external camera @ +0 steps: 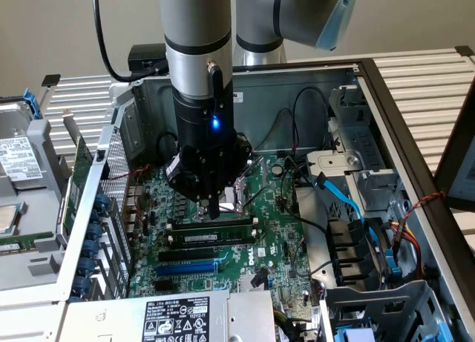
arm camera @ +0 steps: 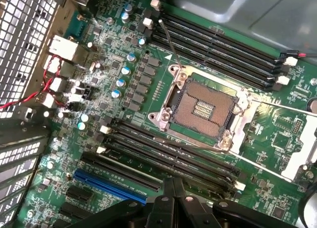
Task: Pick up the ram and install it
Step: 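Press down the ram until it locks into place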
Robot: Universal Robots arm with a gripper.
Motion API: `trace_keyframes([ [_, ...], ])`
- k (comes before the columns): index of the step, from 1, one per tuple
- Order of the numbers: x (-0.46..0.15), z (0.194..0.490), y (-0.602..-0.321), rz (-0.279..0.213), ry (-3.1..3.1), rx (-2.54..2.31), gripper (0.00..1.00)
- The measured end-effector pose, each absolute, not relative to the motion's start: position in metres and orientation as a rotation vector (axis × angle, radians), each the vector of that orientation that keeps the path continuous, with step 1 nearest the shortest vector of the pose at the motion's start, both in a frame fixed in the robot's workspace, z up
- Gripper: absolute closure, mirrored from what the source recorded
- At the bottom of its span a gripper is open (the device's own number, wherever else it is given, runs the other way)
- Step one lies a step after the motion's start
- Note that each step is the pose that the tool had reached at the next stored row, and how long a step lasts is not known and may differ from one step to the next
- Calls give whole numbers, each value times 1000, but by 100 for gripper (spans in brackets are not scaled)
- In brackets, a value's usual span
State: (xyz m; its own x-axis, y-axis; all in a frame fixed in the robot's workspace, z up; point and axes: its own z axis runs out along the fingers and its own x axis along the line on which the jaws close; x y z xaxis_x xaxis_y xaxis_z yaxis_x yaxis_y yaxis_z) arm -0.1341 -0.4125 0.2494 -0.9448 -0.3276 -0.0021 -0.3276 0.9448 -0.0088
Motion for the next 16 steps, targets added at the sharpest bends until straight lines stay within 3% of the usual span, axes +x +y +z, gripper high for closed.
trace_keyframes([
  [16,-134,249,-412,-14,3136,-142,89],
])
